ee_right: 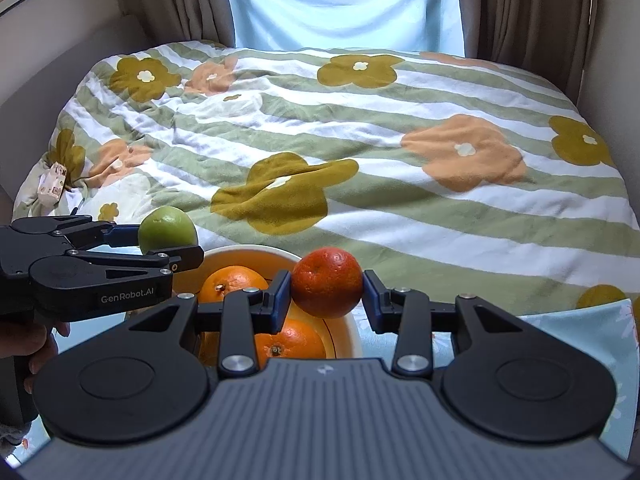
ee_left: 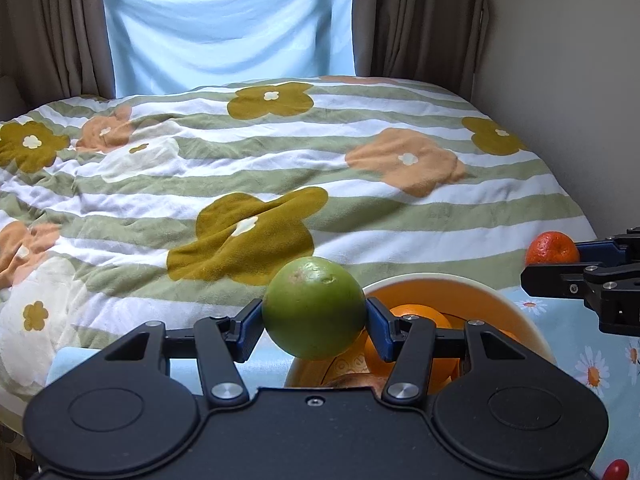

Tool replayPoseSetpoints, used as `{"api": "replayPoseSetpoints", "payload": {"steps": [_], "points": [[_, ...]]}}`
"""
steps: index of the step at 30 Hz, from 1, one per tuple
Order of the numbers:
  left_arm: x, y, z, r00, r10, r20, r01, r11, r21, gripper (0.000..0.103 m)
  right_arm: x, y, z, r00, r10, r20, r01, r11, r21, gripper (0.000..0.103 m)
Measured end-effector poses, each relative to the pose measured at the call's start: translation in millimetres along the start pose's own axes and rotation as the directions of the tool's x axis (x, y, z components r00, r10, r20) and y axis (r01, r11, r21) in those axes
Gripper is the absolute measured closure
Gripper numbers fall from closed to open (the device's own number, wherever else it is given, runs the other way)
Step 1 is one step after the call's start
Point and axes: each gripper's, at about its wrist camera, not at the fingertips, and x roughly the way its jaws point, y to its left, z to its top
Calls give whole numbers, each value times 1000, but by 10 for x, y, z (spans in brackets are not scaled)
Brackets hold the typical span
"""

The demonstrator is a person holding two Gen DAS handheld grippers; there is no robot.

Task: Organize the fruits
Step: 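Carry the green apple into the bowl with the left tool while the right tool drops the tangerine in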

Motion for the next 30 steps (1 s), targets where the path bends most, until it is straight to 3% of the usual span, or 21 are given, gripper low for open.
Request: {"api": "replayPoseSetpoints", "payload": {"steps": [12,17,30], "points": [[61,-25,-14,1000,-21,-10,21,1000,16,44,206,-30,69,999,41,-10,-41,999,-1,50],[16,-7,-7,998,-41,39,41,999,19,25,232,-43,82,999,46,-10,-46,999,0,50],[-180,1,-15,996,-50,67,50,999,1,25,267,27,82,997,68,-20,-68,998,0,50]]}}
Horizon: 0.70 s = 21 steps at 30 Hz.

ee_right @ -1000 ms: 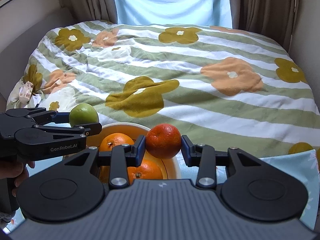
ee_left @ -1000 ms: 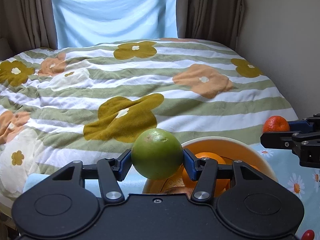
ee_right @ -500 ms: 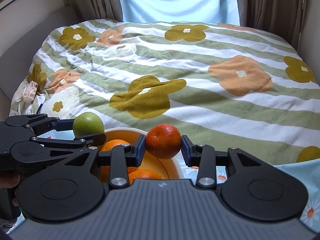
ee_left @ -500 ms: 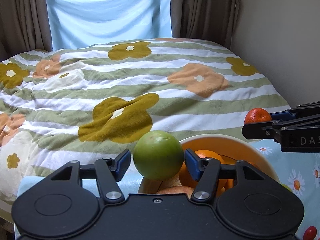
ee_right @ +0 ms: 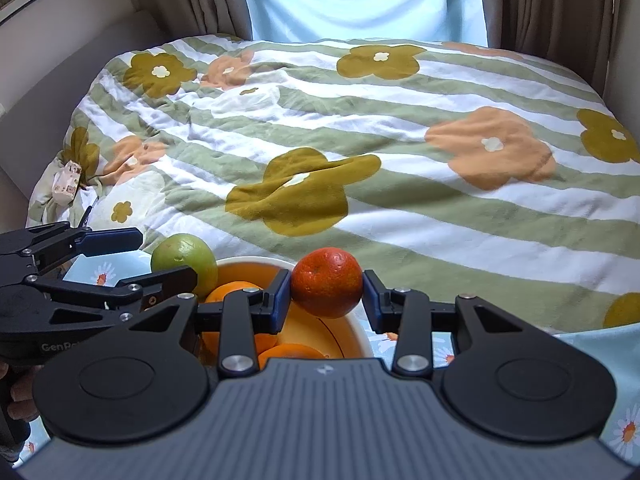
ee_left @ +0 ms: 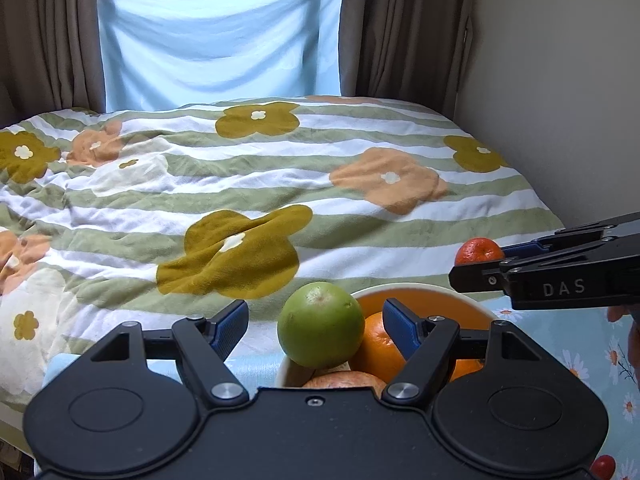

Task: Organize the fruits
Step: 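Carry the green apple into the bowl with the left tool while the right tool drops the tangerine in, then lift both open tools away from the bowl toward the remaining fruit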

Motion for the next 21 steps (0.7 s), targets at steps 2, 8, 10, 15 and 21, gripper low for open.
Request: {"api": "replayPoseSetpoints", "payload": {"steps": [2,8,10,15,21], "points": [[-63,-12,-15,1000,1,3,-1,1000,5,21,26,8,3,1000,8,-6,-8,1000,4,50],[-202,-4,-77,1000,11,9,-11,1000,6,12,161,0,-7,999,21,-41,-19,999,30,50],[-218,-5,-112,1000,20,4,-21,1000,14,12,194,-1,-16,999,25,-49,-23,999,38,49],[-263,14,-173,999,37,-2,-37,999,10,11,154,33,-49,1000,21,-21,-20,999,41,12],[-392,20,-209,999,50,9,-50,999,16,8,23,9,-50,1000,-7,10,7,998,64,3]]}}
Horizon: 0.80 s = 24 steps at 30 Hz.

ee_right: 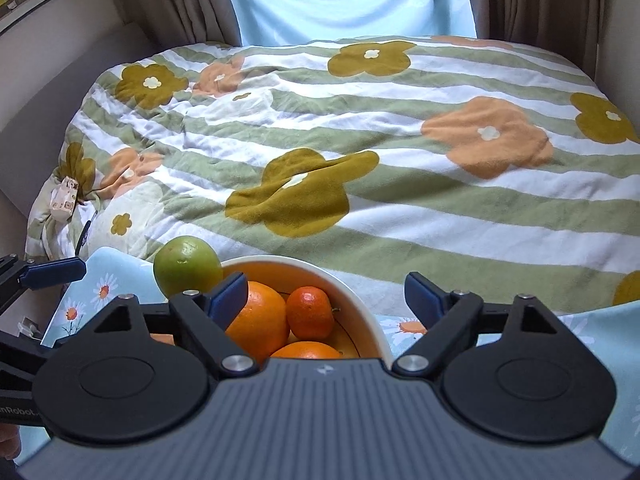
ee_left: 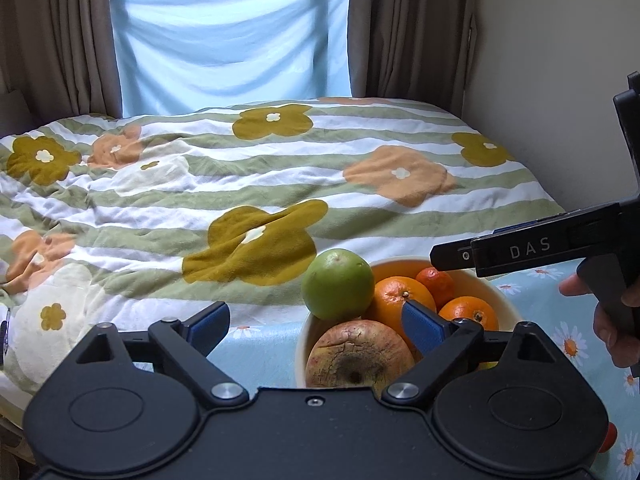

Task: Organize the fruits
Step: 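Lift both open tools away from the bowl toward the remaining fruit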

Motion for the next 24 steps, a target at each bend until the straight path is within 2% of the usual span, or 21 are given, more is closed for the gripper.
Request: {"api": "replayPoseSetpoints", "payload": {"steps": [8,15,19,24], "points": [[-281,13,32,999,-15,40,15,1000,3,8,-384,103,-33,997,-46,54,46,999,-7,3],[-666,-22,15,995,-22,95,19,999,35,8,-900,230,-142,990,-83,117,83,997,0,2],[-883,-39,-22,993,-24,114,19,999,44,5,-1204,295,-251,984,-105,146,103,995,17,0],[-1095,-22,-77,990,-34,137,29,999,42,4,-1559,421,-464,969,-165,184,168,986,4,0]]}}
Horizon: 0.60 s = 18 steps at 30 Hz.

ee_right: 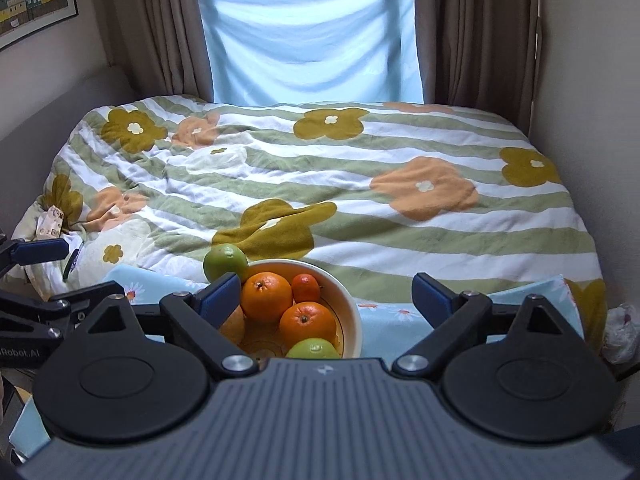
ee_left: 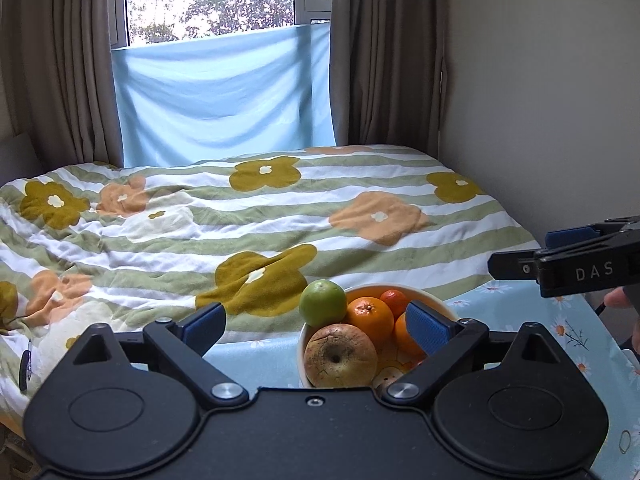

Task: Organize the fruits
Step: 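Lift both open tools away from the bowl toward the remaining fruit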

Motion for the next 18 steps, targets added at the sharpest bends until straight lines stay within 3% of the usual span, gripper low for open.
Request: {"api": "replayPoseSetpoints", "payload": {"steps": [18], "points": [[-600,-204,-400,997,-76,10,75,996,37,4,-1265,-128,-849,992,-126,24,124,990,70,0]]}}
